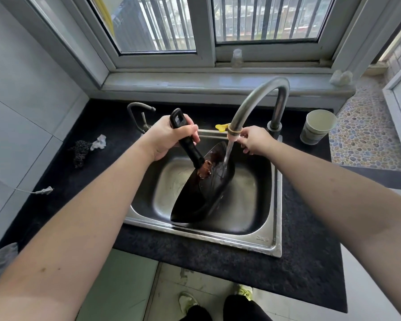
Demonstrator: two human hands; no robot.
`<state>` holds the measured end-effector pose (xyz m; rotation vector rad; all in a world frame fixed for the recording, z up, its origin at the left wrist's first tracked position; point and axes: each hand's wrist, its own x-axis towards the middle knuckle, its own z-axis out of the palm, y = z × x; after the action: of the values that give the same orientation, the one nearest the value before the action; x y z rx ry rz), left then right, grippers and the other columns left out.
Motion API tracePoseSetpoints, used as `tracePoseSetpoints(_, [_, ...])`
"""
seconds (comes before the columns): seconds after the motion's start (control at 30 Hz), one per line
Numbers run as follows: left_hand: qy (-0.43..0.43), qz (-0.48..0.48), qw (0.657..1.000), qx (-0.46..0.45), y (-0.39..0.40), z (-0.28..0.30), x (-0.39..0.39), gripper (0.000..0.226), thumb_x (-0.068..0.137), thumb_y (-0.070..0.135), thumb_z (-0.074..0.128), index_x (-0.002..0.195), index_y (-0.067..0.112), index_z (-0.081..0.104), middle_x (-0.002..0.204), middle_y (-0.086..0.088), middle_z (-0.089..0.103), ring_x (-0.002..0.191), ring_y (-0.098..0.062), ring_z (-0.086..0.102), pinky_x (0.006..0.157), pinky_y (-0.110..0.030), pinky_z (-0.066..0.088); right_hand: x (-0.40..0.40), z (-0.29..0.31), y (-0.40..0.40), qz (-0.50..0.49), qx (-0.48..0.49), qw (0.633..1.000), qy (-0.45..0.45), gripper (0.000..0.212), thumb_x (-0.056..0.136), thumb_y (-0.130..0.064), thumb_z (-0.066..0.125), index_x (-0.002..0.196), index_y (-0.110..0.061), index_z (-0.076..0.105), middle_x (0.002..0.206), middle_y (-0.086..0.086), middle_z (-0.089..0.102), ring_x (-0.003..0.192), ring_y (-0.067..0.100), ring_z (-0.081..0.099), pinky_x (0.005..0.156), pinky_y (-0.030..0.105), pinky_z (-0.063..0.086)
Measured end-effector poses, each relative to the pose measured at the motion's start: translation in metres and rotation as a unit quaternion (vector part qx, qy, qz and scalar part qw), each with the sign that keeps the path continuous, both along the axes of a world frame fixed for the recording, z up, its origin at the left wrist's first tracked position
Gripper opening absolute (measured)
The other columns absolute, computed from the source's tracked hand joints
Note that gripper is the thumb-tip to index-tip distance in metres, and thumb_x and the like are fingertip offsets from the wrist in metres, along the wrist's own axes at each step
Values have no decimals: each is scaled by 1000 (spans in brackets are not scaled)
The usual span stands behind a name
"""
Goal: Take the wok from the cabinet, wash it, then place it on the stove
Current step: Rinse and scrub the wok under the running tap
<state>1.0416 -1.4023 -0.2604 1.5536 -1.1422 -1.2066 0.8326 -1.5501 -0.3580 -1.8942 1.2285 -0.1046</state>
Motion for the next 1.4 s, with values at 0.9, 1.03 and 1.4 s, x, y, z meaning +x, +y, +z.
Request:
tracePoseSetpoints(0.9, [107, 118, 987, -13, -10, 0, -32, 25, 94, 1, 52, 73, 15, 49, 55, 2, 46, 58, -13, 48, 78, -40, 50, 2, -5, 2, -26, 8, 1000, 6, 18, 98, -25, 56, 111, -16, 64, 87, 11, 66, 60, 19, 62, 51, 25, 52])
tracePoseSetpoints(1.03, [115, 80, 990, -9, -2, 3, -28, 32, 95, -3, 48, 69, 15, 46, 52, 1, 42, 57, -15, 45, 81, -42, 48, 2, -5, 0, -21, 3, 1000, 4, 16, 98, -26, 55, 109, -20, 64, 81, 8, 65, 57, 17, 62, 47, 23, 49])
tracePoseSetpoints(1.4, [102, 12, 995, -12, 5, -4, -24, 23, 82, 7, 54, 61, 16, 51, 53, 1, 43, 57, -14, 47, 85, -44, 51, 3, 0, -5, -10, -7, 1000, -2, 17, 100, -25, 49, 107, -19, 64, 81, 7, 65, 63, 21, 65, 54, 27, 52])
